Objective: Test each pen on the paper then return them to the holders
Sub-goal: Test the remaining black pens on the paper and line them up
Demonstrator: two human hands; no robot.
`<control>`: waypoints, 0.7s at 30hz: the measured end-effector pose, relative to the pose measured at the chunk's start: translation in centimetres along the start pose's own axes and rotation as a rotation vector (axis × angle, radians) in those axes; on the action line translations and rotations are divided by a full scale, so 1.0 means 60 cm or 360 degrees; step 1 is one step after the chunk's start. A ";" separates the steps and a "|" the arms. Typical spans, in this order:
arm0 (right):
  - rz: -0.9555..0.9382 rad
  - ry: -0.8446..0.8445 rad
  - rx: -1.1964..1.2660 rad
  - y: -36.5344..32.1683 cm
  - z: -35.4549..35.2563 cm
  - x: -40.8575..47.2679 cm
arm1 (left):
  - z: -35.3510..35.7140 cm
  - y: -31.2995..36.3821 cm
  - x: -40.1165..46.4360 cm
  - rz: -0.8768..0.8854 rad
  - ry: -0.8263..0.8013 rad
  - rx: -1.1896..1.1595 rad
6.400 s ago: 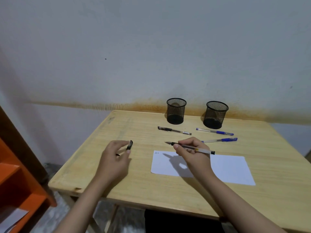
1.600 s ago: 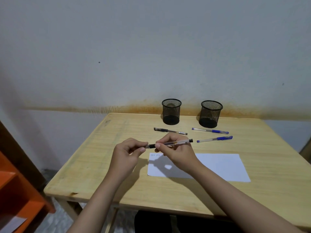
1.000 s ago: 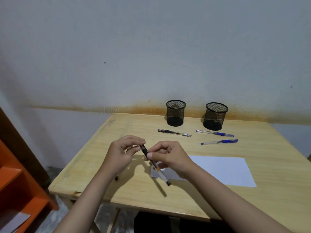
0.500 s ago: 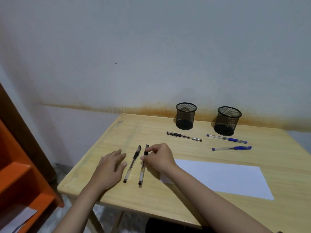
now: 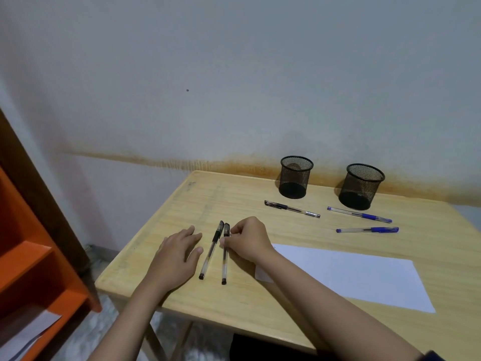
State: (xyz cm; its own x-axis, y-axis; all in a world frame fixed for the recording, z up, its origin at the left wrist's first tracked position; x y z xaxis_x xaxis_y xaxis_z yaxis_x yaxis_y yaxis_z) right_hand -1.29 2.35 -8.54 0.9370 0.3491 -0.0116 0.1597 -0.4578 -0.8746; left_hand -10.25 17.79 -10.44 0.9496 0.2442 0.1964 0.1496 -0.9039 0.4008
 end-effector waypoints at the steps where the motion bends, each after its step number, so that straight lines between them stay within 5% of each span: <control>1: -0.0024 0.0033 0.0008 -0.002 -0.008 0.003 | 0.000 0.000 0.000 -0.0001 0.0003 -0.0003; 6: -0.0077 0.0260 0.0120 0.001 -0.097 0.035 | 0.002 -0.001 -0.001 0.0004 0.0017 -0.0014; 11: -0.0112 0.0532 -0.0281 0.041 -0.193 0.076 | 0.001 -0.001 0.000 0.0002 0.0046 -0.0023; 15: 0.0035 0.0517 -0.0799 0.083 -0.208 0.109 | -0.003 0.000 0.000 -0.0007 0.0056 -0.0034; 21: -0.0049 0.0512 -0.0995 0.082 -0.203 0.120 | -0.006 0.000 0.003 -0.0013 0.0055 -0.0045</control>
State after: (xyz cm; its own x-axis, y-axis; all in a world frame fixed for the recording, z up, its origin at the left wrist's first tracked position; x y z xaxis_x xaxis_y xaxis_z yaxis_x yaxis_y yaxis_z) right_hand 10.03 -7.33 -7.00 0.9591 0.1545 0.2371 0.2459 -0.8695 -0.4284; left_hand -10.20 17.94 -10.06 0.9381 0.2641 0.2239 0.1491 -0.8918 0.4272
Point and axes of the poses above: each hand's wrist, its own x-axis towards the middle knuckle, its own z-axis out of the palm, y = z × x, the point moved 8 cm from there along x, towards the middle knuckle, and after that the axes turned 6 degrees about x, right-handed, at the moved point
